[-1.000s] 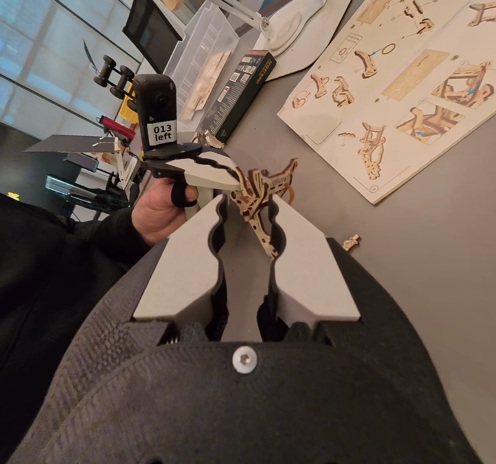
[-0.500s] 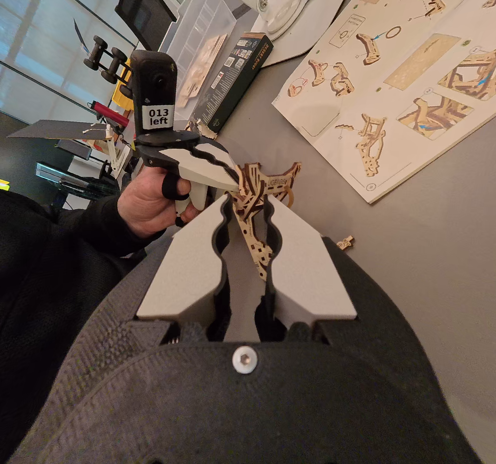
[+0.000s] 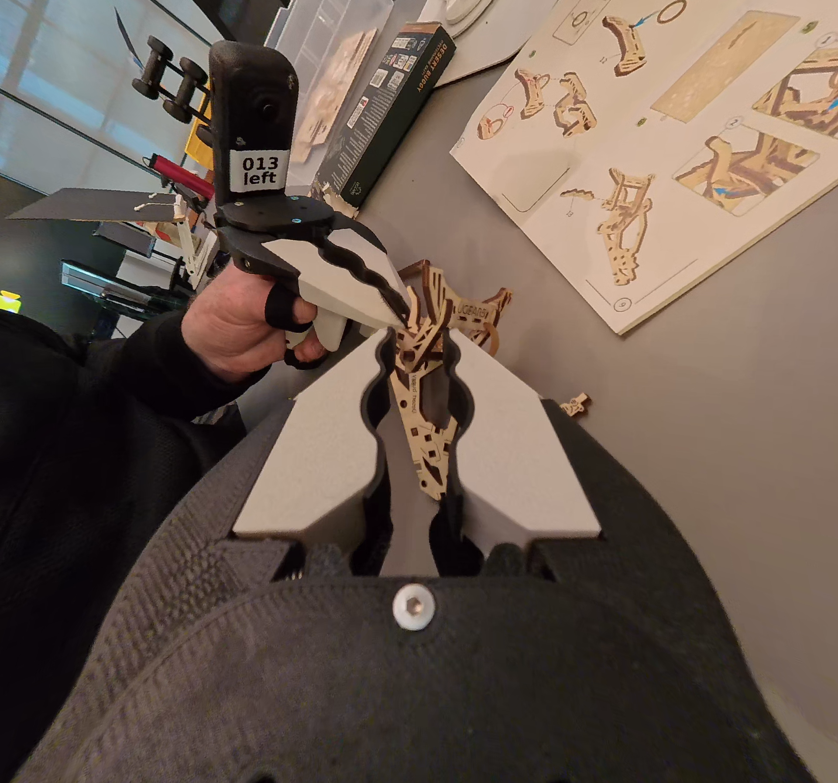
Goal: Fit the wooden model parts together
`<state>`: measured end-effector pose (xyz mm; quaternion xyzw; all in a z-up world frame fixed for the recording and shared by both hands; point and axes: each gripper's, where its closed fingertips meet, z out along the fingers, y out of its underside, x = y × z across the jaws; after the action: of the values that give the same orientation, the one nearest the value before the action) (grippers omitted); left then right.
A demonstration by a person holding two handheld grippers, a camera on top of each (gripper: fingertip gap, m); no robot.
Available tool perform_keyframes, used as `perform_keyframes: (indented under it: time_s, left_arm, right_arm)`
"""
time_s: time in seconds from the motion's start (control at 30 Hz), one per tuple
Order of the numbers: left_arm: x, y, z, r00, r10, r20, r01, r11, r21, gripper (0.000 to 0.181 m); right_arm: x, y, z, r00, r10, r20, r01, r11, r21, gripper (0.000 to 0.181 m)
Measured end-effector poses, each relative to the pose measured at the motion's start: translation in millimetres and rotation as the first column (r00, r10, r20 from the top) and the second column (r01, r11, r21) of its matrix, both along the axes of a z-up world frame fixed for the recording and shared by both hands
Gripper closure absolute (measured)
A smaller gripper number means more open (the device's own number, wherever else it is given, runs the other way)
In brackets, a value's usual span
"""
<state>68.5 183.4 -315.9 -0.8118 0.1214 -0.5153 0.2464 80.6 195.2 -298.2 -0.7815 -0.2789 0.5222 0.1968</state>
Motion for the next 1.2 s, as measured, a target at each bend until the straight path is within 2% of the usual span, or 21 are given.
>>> perform_keyframes:
  time_s: [0.47, 0.9, 1.2]
  left_arm:
    - [1, 0, -7, 0.998, -0.022, -0.061, 0.023, 1.000, 0.006, 0.172]
    - [2, -2, -3, 0.998, -0.011, -0.058, 0.013, 0.999, 0.041, 0.143]
    - [2, -6, -6, 0.989, -0.026, -0.142, 0.039, 0.995, 0.089, 0.126]
  right_arm:
    - [-2, -1, -13, 1.000, 0.006, 0.009, -0.006, 0.999, -0.033, 0.165]
    - [-2, -1, -16, 1.000, 0.006, 0.013, -0.005, 0.999, -0.051, 0.167]
    - [-2, 0, -16, 1.000, 0.003, 0.012, -0.002, 0.998, -0.056, 0.167]
